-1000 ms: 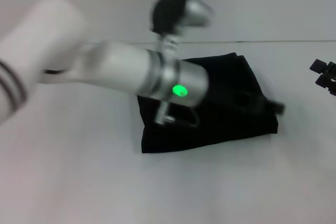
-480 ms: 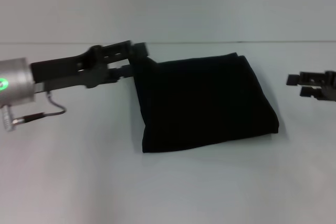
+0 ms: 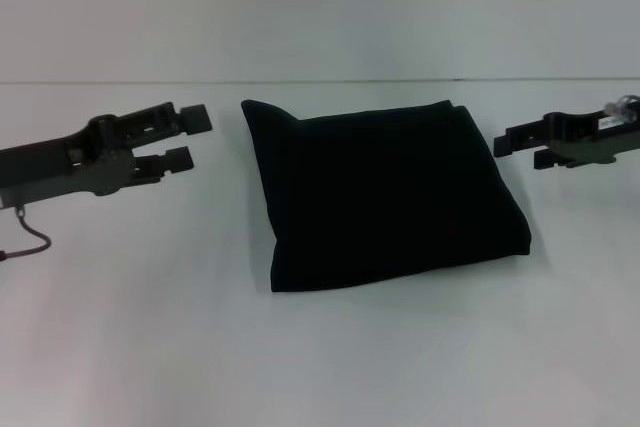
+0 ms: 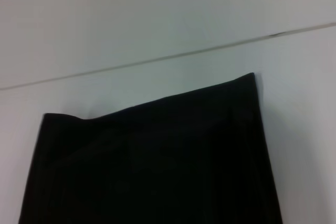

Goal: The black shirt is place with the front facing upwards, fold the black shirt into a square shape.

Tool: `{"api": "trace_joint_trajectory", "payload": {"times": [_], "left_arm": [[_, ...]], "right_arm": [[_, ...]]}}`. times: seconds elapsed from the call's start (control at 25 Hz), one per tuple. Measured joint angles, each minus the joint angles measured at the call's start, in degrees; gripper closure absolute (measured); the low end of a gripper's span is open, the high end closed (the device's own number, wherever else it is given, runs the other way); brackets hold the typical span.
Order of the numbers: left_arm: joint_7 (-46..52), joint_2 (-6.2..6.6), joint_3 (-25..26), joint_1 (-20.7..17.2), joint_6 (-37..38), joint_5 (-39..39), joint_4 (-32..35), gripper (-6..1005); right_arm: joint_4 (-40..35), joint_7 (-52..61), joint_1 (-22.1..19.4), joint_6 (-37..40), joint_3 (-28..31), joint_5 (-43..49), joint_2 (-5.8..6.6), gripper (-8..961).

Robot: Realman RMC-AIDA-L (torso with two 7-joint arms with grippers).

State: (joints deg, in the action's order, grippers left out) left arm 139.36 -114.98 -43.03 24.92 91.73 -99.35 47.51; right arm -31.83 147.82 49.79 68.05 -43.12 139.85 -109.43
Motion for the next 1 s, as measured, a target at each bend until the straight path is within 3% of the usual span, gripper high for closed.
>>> {"api": "trace_joint_trajectory", "payload": {"times": [0.6, 0.8, 1.0], "left_arm": [[-1.07, -0.52, 0.30, 0.56, -1.39, 0.02, -1.16, 48], [-1.87, -0.59, 0.55, 0.56, -1.85, 0.04, -2.17, 48], [-2.03, -0.58, 0.22, 0.63, -2.76, 0.04, -2.37, 48]], "right_arm": [[3.94, 0.85, 2.99, -10.83, -4.61, 1.49, -3.72, 301], [4.43, -0.65, 3.18, -14.35, -5.01, 1.53, -6.00, 304], [4.88, -0.75, 3.29, -15.39, -5.09, 1.59, -6.51, 306]]}}
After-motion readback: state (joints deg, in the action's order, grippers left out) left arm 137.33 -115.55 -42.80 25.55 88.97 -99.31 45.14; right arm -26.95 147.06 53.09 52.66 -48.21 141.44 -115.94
